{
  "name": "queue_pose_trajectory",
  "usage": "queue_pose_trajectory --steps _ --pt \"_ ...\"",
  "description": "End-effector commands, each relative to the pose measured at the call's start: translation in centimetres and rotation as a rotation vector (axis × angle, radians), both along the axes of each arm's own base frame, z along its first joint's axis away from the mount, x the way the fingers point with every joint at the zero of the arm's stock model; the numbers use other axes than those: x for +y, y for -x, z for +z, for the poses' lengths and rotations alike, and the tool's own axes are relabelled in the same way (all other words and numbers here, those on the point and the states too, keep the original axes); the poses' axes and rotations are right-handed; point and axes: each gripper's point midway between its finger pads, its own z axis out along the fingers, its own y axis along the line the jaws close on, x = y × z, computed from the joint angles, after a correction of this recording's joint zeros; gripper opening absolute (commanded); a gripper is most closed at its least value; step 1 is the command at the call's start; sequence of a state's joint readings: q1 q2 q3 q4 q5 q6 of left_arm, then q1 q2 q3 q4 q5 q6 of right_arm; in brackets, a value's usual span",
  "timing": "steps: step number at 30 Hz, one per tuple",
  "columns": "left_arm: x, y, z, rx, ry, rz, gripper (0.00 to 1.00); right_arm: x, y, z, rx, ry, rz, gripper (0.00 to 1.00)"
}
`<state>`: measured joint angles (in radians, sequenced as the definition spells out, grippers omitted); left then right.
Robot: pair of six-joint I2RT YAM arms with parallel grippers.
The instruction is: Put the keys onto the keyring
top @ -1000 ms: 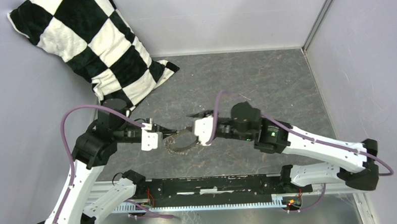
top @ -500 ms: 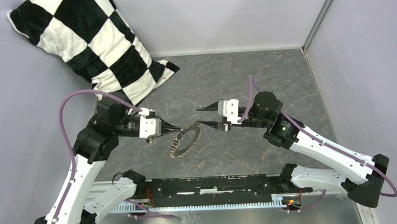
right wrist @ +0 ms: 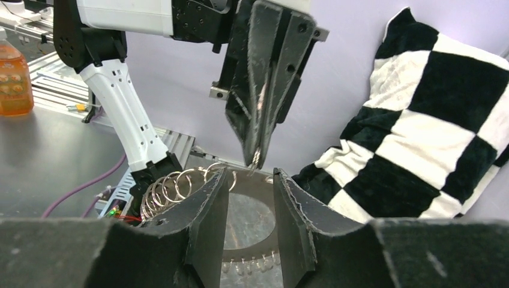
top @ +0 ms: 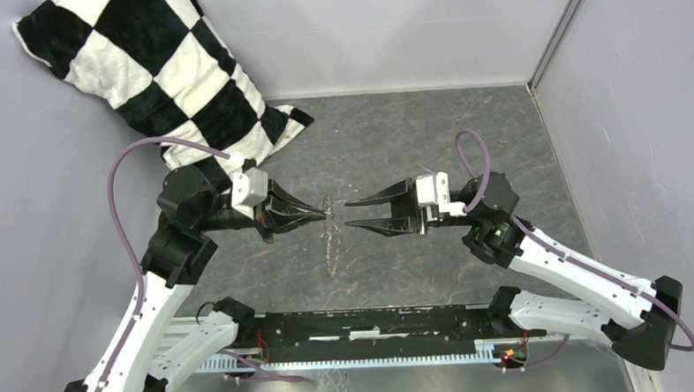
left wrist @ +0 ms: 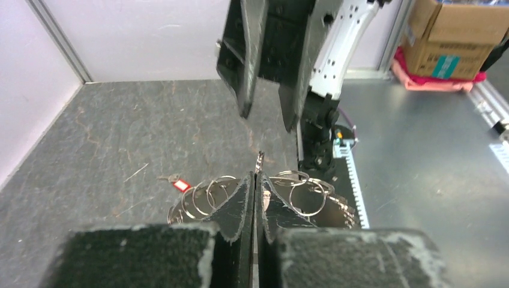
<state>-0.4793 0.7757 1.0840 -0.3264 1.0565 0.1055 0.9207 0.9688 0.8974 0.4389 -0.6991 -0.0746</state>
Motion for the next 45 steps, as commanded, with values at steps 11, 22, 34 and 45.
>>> queue_pose_trajectory --steps 11,22,34,45 --pt "-0.3 1.2 5.5 0.046 0.18 -0.032 0.02 -1.5 -1.1 1.3 0.06 -0.147 -0.094 0.39" --pt "-0.3 1.7 5.3 0.011 0.167 -0.069 0.02 -0.7 0.0 3.4 0.084 -0.242 0.022 0.36" --pt "-0.4 1.2 5.1 0.007 0.169 -0.049 0.02 0.2 0.9 4.6 0.076 -0.27 0.113 0.36" --pt "-0.3 1.0 5.1 -0.002 0.172 -0.034 0.02 1.3 0.6 4.3 0.081 -0.251 0.121 0.27"
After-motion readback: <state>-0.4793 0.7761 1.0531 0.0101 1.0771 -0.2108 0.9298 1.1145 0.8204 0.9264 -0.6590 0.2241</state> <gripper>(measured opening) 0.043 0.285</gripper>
